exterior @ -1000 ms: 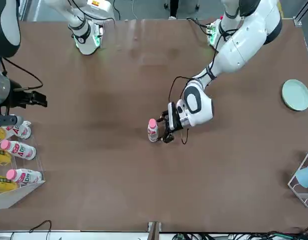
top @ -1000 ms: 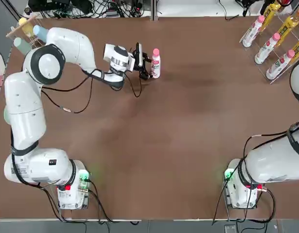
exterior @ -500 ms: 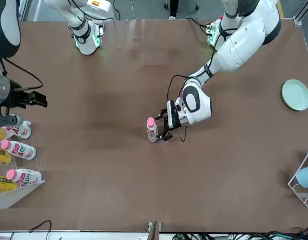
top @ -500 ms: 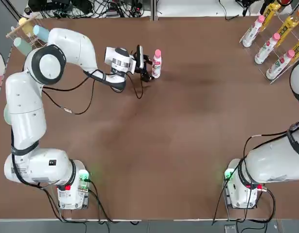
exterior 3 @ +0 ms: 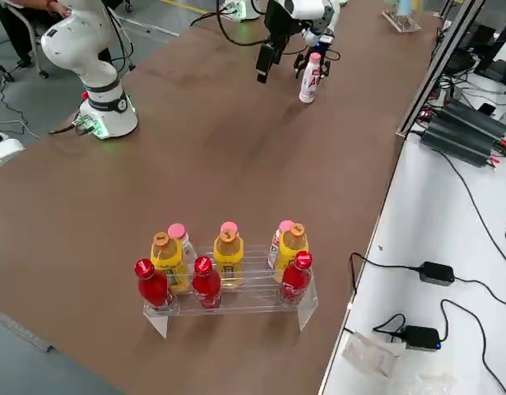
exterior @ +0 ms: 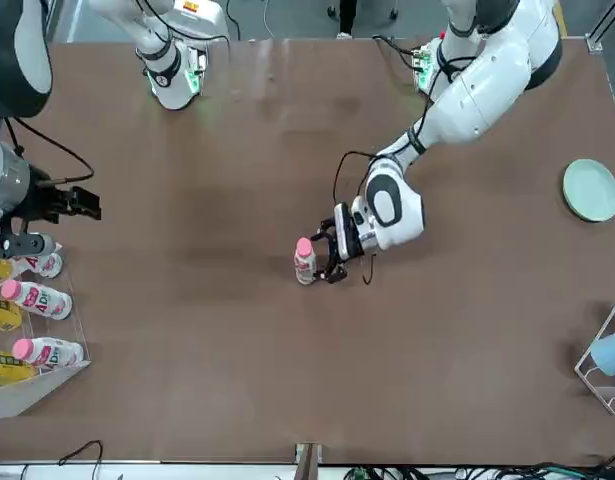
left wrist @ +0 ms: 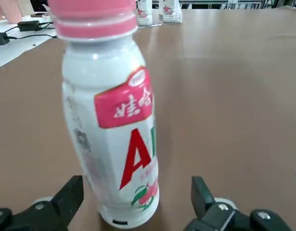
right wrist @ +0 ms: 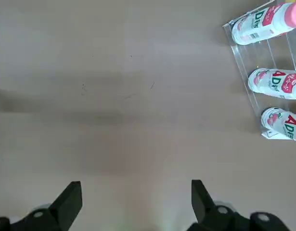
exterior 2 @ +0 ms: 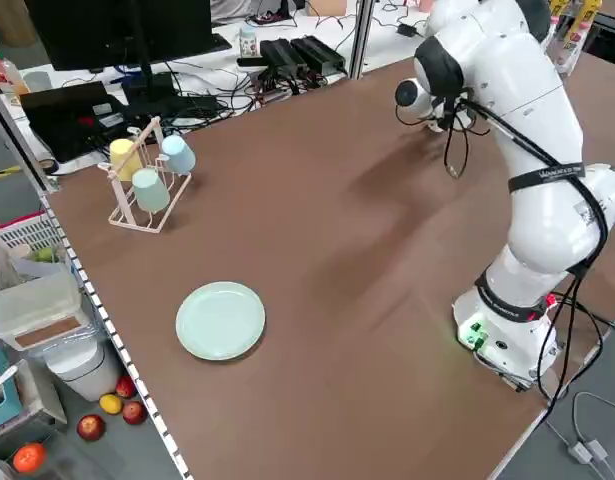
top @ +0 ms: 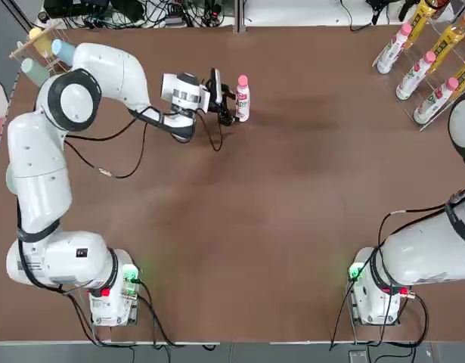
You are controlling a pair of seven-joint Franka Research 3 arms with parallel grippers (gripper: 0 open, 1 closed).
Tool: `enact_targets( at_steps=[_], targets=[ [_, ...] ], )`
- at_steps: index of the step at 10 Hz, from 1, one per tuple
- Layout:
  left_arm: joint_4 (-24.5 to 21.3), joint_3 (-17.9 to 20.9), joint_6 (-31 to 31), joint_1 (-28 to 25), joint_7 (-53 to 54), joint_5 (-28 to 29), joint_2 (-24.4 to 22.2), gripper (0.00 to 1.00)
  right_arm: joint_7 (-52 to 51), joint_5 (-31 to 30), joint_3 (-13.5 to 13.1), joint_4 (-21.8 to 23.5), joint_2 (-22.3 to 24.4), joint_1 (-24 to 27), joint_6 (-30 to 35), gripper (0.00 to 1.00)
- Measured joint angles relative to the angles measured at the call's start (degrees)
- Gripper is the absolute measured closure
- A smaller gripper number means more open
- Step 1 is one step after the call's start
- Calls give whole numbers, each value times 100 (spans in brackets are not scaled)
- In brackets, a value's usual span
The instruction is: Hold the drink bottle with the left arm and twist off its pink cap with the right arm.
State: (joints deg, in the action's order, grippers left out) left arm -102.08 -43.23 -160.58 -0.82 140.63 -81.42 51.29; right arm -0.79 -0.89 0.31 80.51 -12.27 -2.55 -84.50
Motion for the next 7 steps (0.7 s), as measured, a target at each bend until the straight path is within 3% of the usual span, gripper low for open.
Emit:
enact_targets(
  at_steps=[7],
  targets=[
    [144, 136, 172, 86, 13, 0, 0, 1, 0, 76, -3, -1, 0, 0, -73, 0]
  ],
)
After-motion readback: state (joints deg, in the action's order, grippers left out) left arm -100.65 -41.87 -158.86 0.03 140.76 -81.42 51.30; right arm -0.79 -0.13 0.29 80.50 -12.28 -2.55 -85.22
